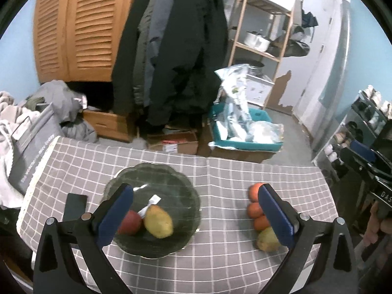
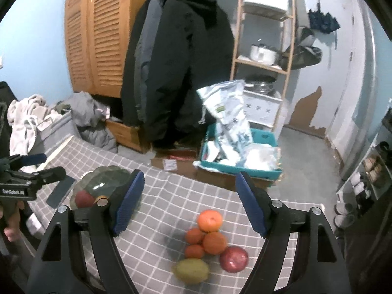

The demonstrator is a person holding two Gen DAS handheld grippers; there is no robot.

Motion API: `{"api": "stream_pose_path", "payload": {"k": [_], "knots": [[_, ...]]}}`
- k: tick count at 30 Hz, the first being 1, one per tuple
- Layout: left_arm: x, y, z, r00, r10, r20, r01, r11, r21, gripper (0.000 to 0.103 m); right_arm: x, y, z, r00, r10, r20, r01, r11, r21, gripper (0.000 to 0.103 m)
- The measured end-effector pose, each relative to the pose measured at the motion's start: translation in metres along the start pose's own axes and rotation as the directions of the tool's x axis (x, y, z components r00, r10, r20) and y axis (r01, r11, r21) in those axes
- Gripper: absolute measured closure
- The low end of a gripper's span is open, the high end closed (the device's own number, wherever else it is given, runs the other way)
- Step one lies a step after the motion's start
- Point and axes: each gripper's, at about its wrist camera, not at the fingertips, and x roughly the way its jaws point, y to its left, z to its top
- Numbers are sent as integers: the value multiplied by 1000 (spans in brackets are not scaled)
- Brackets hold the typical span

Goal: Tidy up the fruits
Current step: 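Withdraw both open tools from the bowl back toward the remaining fruit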

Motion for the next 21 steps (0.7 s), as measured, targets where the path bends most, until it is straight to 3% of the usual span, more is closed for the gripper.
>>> {"api": "stream_pose_path", "payload": {"k": [7, 21], "knots": [[-1, -30, 3, 1000, -25, 9, 24, 999, 44, 1, -12, -34, -16, 999, -50, 1, 50, 998, 29, 21], [28, -85, -6, 996, -49, -73, 57, 992, 115, 1, 2, -82, -62, 990, -80, -114, 91, 991, 95, 21]]}}
